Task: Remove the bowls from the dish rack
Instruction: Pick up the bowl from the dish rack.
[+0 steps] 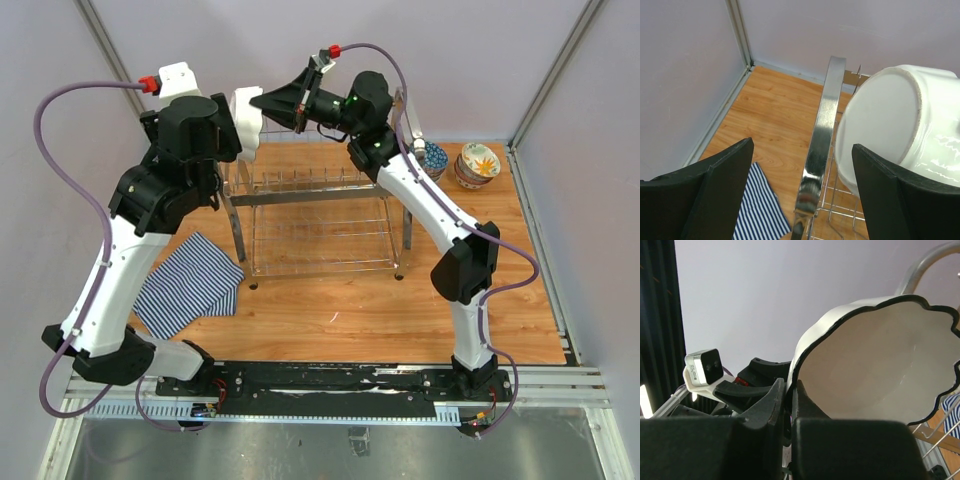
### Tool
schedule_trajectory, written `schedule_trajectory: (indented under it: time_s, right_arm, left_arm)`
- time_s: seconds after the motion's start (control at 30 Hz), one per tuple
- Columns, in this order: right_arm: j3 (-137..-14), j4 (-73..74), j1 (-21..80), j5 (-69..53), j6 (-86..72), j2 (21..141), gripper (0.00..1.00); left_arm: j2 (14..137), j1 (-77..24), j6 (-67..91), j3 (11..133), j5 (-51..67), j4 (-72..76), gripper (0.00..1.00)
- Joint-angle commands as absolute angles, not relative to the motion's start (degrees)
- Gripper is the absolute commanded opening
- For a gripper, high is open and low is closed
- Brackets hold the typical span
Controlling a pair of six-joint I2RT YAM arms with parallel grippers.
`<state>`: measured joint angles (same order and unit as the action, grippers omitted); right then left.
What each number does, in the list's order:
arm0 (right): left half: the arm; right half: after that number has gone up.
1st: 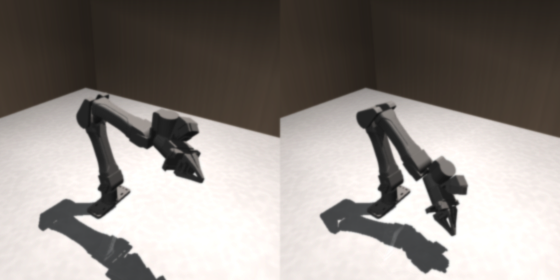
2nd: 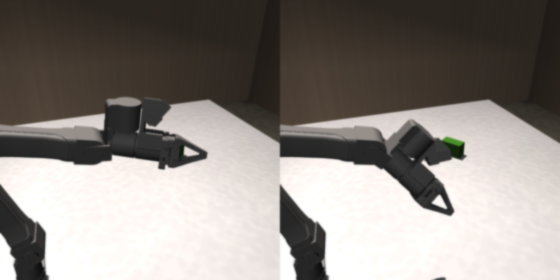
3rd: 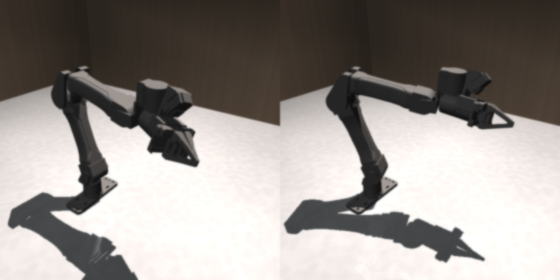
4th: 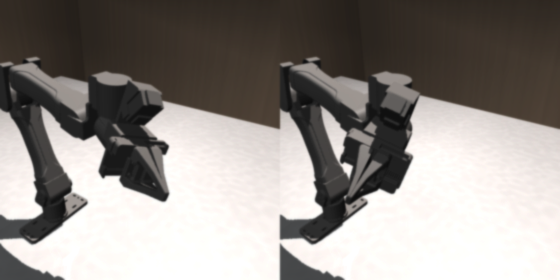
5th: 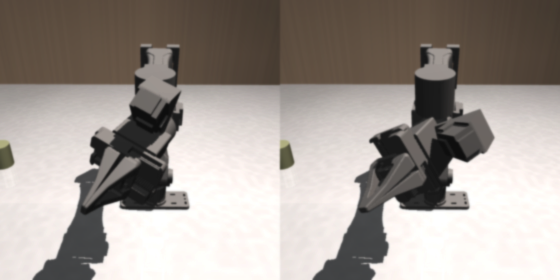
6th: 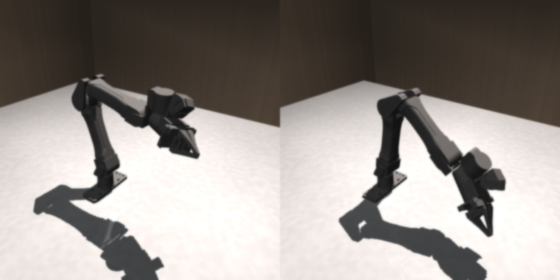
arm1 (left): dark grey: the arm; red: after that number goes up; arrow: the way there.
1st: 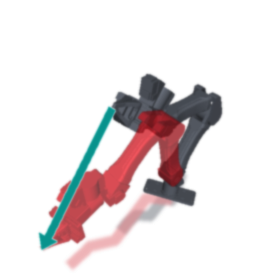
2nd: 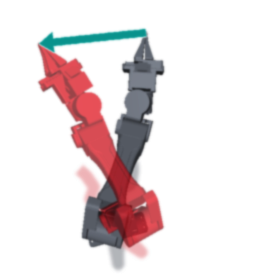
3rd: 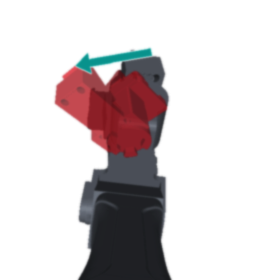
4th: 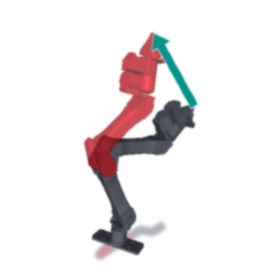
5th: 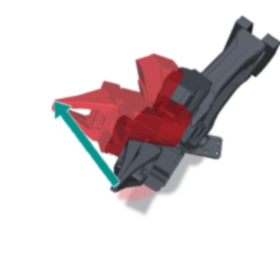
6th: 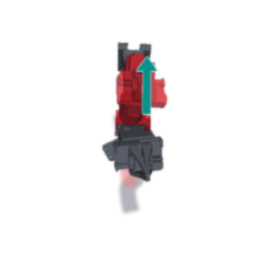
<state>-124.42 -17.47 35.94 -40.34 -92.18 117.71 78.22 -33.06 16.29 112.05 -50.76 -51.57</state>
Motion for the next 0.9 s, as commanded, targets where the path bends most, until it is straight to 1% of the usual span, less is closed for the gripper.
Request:
schedule_trajectory:
  time_s: [0.0,0.57,0.73,0.87]
  right_arm:
    - [-126.33,-29.1,36.4,-38.74,-96.55,121.14,0.01]
    - [-127.33,-34.06,34.62,-36.65,-94.0,119.36,0.01]
    - [-127.68,-35.94,33.15,-35.5,-91.71,117.37,0.01]
    - [-127.63,-36.14,31.61,-35.2,-88.38,115.01,0.01]
  left_arm:
    - [74.53,-32.48,16.15,111.04,-52.01,-47.25,0.84]
    - [71.25,-32.43,15.82,109.08,-53.52,-43.68,0.84]
    - [70.4,-32.46,16.49,108.75,-52.78,-43.34,0.84]
    - [67.78,-32.44,16.73,105.7,-50.63,-40.37,0.84]
